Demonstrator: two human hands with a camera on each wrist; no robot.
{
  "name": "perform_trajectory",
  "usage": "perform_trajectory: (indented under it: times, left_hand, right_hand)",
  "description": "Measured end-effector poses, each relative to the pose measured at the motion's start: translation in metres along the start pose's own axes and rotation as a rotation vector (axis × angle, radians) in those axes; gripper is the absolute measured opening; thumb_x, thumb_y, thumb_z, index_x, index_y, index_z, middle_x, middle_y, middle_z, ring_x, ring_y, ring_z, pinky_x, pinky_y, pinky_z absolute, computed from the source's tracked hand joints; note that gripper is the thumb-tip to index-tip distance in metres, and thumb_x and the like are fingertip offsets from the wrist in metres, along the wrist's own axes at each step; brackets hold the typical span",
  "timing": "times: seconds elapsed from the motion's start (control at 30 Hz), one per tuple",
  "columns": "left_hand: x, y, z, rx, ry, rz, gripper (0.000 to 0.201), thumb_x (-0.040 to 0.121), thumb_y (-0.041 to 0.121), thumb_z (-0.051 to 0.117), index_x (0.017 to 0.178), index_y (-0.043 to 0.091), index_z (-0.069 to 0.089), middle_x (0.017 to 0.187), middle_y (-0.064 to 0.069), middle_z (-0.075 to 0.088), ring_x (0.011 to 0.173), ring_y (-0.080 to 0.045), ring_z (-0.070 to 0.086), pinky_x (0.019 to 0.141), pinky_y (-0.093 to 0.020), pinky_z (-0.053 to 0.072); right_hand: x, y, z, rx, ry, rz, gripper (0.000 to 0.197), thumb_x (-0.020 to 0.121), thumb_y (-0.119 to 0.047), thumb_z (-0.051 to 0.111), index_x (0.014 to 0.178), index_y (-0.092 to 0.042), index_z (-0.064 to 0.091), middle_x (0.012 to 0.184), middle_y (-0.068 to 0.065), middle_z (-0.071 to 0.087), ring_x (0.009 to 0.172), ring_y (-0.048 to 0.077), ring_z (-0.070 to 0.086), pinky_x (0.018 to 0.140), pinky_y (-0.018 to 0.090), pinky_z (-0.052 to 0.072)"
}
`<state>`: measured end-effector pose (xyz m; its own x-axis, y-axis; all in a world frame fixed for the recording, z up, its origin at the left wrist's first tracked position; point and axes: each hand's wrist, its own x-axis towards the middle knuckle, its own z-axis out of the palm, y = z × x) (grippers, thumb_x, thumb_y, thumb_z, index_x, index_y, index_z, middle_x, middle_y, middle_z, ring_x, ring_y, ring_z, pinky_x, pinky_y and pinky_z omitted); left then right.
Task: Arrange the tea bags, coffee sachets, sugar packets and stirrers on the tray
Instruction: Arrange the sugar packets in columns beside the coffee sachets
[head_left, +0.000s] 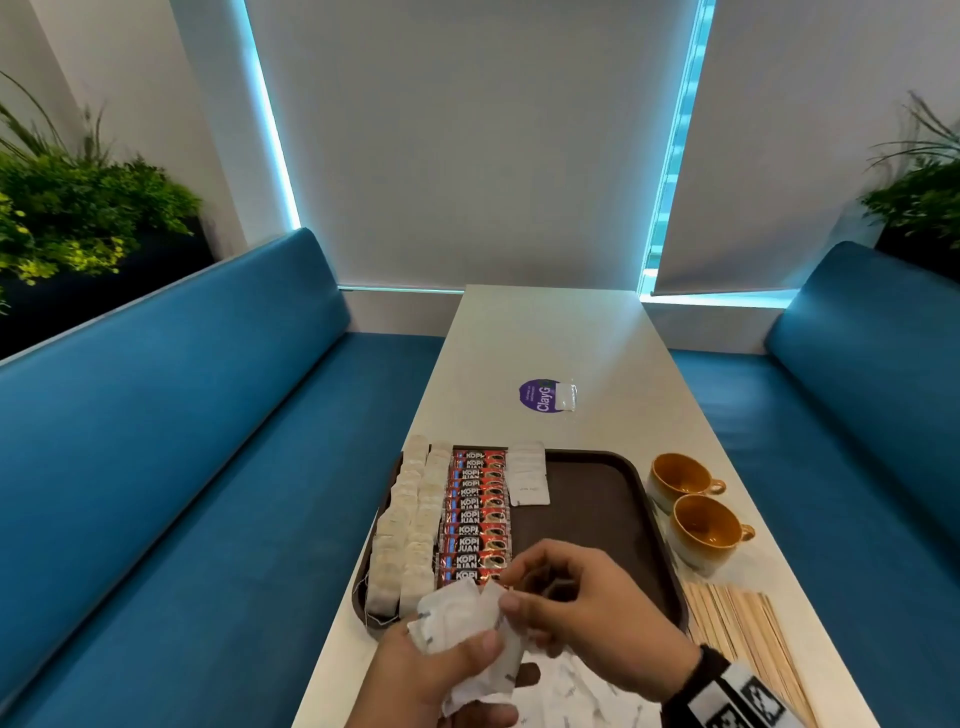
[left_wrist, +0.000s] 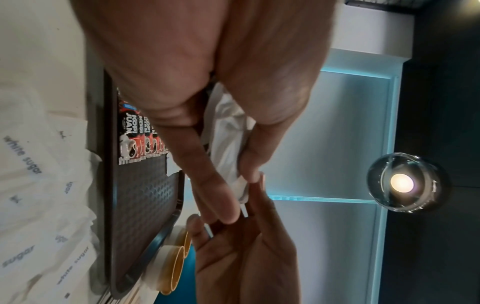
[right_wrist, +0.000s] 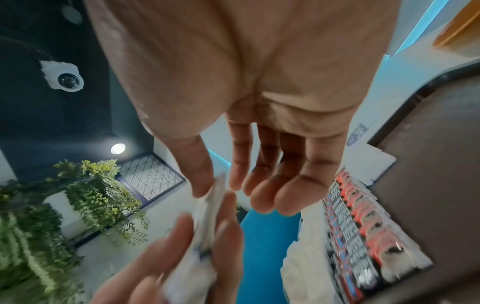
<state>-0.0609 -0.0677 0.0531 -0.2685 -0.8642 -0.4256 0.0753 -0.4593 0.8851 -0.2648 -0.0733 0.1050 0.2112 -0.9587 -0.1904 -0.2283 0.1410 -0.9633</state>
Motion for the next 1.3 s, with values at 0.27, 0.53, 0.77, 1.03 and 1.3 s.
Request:
perform_trajectory:
  times: [0.27,0.53,0.77,1.03,1.3]
  left_hand:
    - [-0.028,0.006,0.025,-0.209,0.083,0.147,0.041,0.075,0.017,0.079,0.111,0.002,0.067,0.085,-0.03,0.072,0.057,-0.034,0.062,0.043,-0.03,0.05]
    - [-0.042,-0.001,0.028,-0.281,0.049,0.138,0.045,0.074,0.016,0.08,0.117,0.008,0.068,0.089,-0.021,0.071,0.063,-0.026,0.062,0.056,-0.033,0.052]
    - [-0.044,-0.008,0.029,-0.207,0.059,0.136,0.048,0.07,0.007,0.083,0.116,0.002,0.068,0.092,-0.023,0.074,0.064,-0.027,0.064,0.053,-0.031,0.051]
    - [-0.042,-0.006,0.03,-0.249,0.075,0.133,0.032,0.084,0.002,0.074,0.115,0.005,0.068,0.083,-0.019,0.071,0.064,-0.027,0.062,0.056,-0.033,0.051]
    - [-0.029,-0.002,0.028,-0.247,0.159,0.073,0.039,0.085,0.028,0.077,0.116,0.006,0.067,0.085,-0.023,0.07,0.061,-0.027,0.06,0.05,-0.031,0.046]
  right_hand:
    - [-0.044,0.015,0.009,0.229,0.084,0.053,0.022,0.088,-0.01,0.078,0.097,0.009,0.071,0.089,0.034,0.069,0.068,0.028,0.064,0.065,0.033,0.059]
    - [-0.063,0.02,0.014,0.482,0.215,0.036,0.023,0.086,0.004,0.074,0.1,0.016,0.061,0.082,0.035,0.065,0.066,0.037,0.066,0.058,0.04,0.06]
    - [-0.068,0.025,0.013,0.279,0.245,-0.056,0.014,0.088,0.0,0.074,0.098,-0.009,0.077,0.092,0.012,0.076,0.082,0.028,0.074,0.072,0.032,0.062]
    - [-0.064,0.023,0.007,0.191,0.228,-0.065,0.035,0.085,0.001,0.076,0.113,-0.02,0.077,0.097,0.004,0.079,0.087,0.025,0.073,0.075,0.027,0.061]
    - [-0.057,0.021,0.007,0.183,0.13,-0.065,0.026,0.083,0.001,0.079,0.103,-0.016,0.081,0.1,0.005,0.078,0.086,0.026,0.073,0.073,0.029,0.061]
